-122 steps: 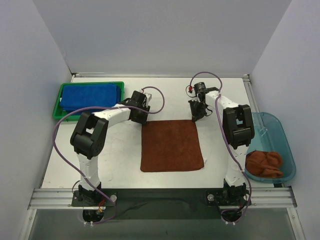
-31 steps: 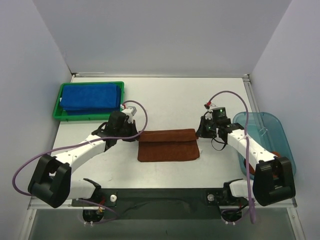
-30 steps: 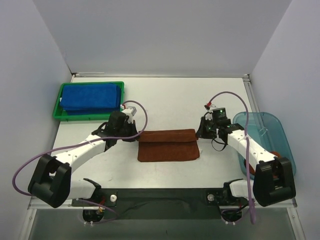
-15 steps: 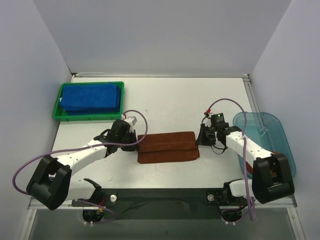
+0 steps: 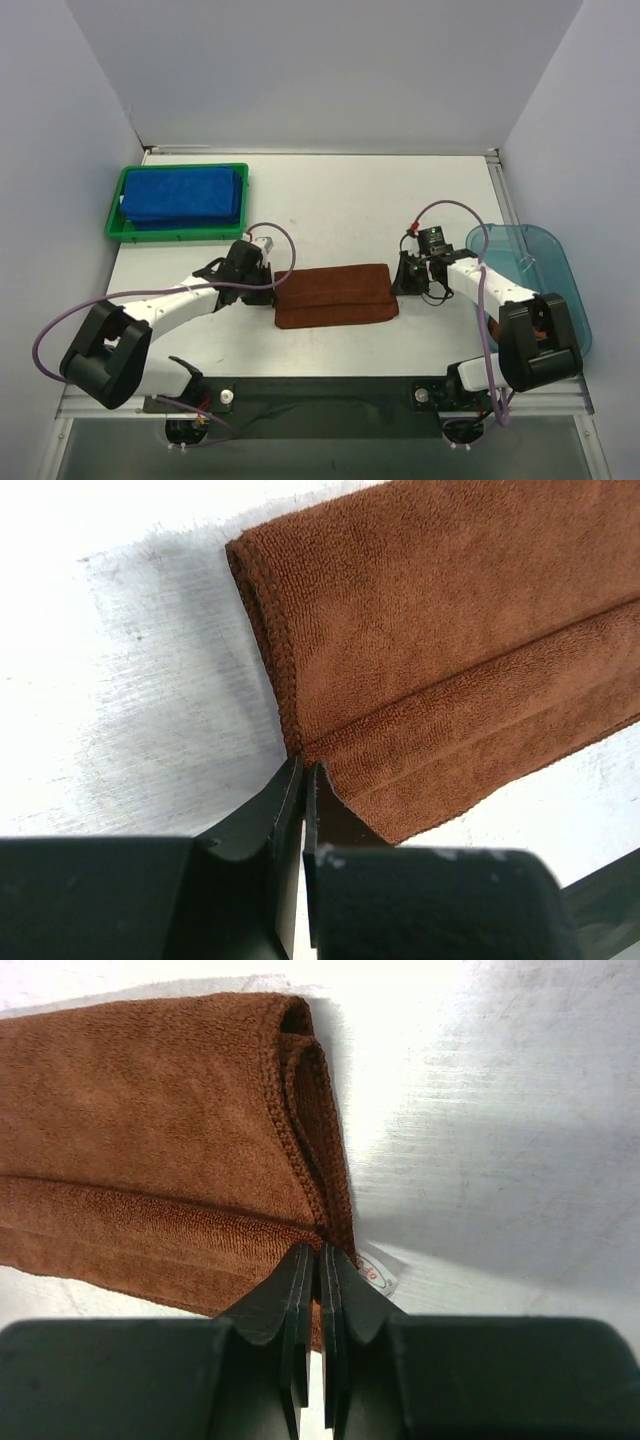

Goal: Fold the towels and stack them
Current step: Fold the towel

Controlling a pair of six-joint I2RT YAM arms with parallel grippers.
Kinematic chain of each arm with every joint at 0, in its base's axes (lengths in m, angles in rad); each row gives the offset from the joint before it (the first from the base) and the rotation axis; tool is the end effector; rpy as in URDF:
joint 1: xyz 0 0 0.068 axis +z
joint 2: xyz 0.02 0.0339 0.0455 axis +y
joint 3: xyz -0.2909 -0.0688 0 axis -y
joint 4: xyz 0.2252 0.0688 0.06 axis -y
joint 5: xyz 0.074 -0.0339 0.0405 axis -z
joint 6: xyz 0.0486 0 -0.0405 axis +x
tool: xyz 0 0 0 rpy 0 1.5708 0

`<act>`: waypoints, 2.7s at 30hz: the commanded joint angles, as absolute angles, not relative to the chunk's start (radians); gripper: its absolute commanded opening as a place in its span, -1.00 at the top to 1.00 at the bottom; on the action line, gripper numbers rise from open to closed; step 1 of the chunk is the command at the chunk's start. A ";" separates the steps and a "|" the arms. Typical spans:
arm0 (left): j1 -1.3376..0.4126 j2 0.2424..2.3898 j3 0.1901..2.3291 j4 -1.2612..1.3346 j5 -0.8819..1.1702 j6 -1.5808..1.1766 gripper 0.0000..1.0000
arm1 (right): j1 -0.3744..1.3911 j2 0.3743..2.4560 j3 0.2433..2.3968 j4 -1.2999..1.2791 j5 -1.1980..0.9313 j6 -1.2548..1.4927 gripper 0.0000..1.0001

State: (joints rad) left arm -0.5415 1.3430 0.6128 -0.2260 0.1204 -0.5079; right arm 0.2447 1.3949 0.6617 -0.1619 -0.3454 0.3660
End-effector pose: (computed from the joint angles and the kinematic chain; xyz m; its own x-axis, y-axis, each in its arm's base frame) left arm 0.1963 -0.1249 0.1915 -0.8895 -0.0284 -0.4561 0.1585 0.9170 -0.3662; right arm 0.2400 0.0769 0.2004 -0.8620 0.1318 -0.4895 -0.1338 0.8722 0.4705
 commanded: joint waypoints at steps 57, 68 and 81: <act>-0.618 1.126 0.664 -0.417 0.006 -0.575 -0.29 | 0.302 1.169 0.692 -0.374 -0.278 0.417 0.07; -0.725 1.242 0.862 -0.397 0.000 -0.601 -0.27 | 0.425 1.229 0.857 -0.364 -0.252 0.468 0.44; -0.828 1.368 0.681 -0.347 0.098 -0.680 0.13 | 0.457 1.273 0.579 -0.258 -0.327 0.551 0.49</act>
State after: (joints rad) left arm -0.8188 1.3907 0.7216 -0.3733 0.0727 -0.6491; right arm 0.4526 1.3022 0.6353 -0.2554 -0.3054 0.5251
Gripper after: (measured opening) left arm 0.442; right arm 0.257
